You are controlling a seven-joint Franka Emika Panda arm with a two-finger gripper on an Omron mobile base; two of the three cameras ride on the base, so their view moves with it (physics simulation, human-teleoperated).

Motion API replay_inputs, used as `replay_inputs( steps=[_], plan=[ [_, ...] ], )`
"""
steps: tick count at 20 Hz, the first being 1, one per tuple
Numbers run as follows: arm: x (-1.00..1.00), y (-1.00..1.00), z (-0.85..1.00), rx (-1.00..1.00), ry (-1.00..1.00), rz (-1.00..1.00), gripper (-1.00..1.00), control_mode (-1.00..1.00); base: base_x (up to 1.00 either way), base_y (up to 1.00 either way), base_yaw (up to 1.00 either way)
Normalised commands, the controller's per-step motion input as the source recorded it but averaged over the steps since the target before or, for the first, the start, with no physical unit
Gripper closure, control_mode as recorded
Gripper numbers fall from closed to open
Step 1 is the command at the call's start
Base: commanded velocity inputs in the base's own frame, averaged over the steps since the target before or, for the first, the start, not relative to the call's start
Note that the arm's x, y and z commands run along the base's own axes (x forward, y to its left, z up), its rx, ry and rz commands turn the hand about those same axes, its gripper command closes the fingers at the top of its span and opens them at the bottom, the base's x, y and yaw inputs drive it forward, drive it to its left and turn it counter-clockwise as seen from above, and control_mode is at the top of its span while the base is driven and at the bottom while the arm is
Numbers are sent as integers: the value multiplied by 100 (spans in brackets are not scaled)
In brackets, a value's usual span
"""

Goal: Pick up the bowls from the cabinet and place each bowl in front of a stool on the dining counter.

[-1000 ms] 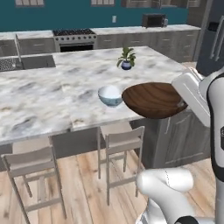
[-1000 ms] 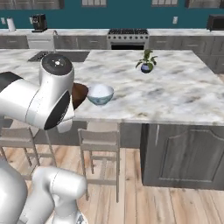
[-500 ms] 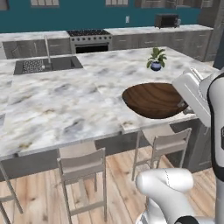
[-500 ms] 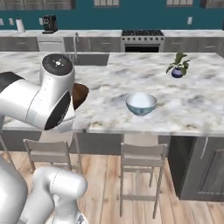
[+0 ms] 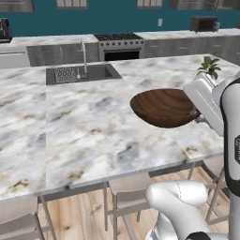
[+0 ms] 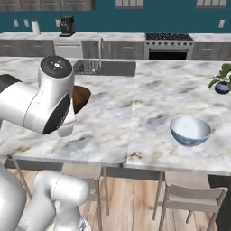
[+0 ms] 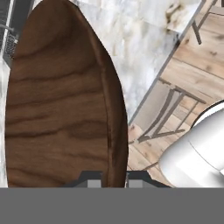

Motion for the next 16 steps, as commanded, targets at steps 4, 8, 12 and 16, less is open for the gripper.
replay_inputs(
  steps=[4,8,12,16],
  plan=[
    [0,0,0,0,0,0,100,100,57,16,17],
    [25,-1,-4,0,0,1,100,-100,54,0,4],
    [100,-2,-27,0,2,0,100,-100,0,0,0],
    [100,-4,-53,0,3,0,100,-100,0,0,0]
  ],
)
